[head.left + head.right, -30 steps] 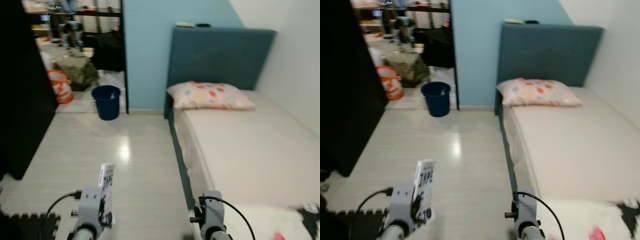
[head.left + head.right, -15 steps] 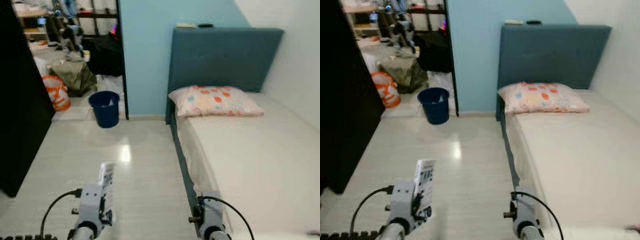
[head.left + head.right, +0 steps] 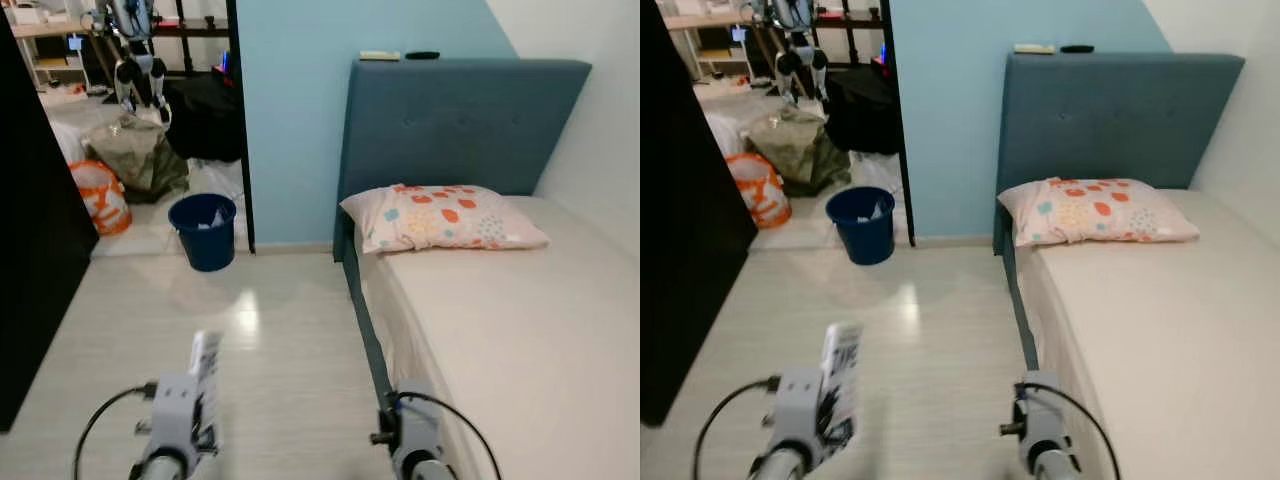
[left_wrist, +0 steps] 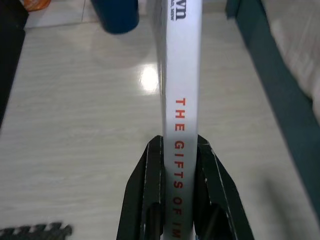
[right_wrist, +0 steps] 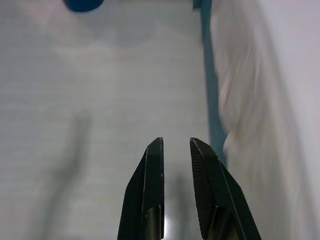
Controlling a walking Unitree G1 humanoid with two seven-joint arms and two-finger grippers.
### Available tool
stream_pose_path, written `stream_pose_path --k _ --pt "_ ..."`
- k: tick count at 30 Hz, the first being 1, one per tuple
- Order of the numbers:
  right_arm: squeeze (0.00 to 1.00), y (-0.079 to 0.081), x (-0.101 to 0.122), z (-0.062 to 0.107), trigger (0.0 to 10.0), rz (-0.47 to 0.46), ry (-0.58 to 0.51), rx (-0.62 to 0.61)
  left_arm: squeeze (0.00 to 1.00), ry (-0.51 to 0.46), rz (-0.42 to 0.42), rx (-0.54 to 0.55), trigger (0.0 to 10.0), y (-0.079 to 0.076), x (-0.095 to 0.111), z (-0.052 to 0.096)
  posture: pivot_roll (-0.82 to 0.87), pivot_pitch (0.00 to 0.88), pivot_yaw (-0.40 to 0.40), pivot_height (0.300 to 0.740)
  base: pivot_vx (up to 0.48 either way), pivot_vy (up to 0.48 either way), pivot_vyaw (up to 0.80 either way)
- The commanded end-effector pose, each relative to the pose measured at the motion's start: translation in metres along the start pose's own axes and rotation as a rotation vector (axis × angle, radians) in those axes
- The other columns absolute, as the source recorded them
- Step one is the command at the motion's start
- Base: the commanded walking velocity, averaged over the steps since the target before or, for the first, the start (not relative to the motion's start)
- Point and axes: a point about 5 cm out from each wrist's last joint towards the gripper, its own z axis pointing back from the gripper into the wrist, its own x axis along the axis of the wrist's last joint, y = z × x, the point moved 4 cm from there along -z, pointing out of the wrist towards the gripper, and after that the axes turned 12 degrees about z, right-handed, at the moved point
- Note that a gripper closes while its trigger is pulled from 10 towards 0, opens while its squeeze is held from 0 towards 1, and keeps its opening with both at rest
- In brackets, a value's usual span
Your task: Clean up the room
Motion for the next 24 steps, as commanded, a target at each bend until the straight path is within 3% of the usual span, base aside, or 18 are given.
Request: stream_pose_path --k 1,24 --pt "0.00 0.0109 -0.0070 0.0027 10.0 -0.007 0.021 0.030 0.00 -0.003 -0.021 0.029 10.0 0.0106 -0.0007 0.0020 0.06 0.078 -0.068 0.728 0.412 0.000 0.00" --pt "0.00 0.0099 -0.0086 0.0046 10.0 0.010 0.018 0.031 0.00 -0.002 -0.023 0.013 10.0 0.0088 -0.0012 0.0013 0.05 0.067 -0.056 0.728 0.409 0.000 0.00"
